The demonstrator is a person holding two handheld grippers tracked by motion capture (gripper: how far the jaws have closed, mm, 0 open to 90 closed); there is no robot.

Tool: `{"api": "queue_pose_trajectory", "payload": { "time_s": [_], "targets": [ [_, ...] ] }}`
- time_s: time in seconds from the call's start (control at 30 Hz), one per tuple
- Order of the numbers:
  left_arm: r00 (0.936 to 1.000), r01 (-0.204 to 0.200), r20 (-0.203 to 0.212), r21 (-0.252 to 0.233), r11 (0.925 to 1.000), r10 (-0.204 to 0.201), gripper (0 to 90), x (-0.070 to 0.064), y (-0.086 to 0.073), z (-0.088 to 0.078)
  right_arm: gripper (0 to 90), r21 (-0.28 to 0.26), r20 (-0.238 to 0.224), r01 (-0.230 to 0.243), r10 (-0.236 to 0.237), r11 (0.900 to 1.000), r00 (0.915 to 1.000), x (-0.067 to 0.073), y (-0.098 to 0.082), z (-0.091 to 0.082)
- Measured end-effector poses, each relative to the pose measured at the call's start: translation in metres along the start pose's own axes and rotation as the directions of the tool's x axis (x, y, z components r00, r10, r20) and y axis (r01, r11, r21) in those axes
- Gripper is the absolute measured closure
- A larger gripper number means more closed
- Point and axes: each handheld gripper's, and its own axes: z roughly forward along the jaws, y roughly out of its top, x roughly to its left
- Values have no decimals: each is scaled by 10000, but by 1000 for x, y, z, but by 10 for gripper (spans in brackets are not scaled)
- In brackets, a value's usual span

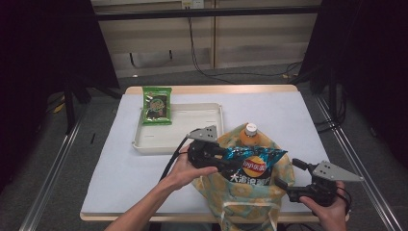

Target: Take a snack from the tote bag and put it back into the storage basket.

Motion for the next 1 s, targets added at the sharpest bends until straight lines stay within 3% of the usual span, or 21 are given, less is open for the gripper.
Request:
{"api": "queue_pose_trajectory", "payload": {
  "time_s": [0.4, 1.0],
  "targets": [
    [9998, -78, 191, -349, 9994, 85, 702, -5, 6, -4, 69, -120, -37, -8, 7, 9999, 10000, 0, 0, -1],
    [9999, -65, -100, -909, 9958, 56, 713, -10, 18, -19, 61, -157, -23, 13, -13, 9999, 10000, -1, 0, -1]
  ]
}}
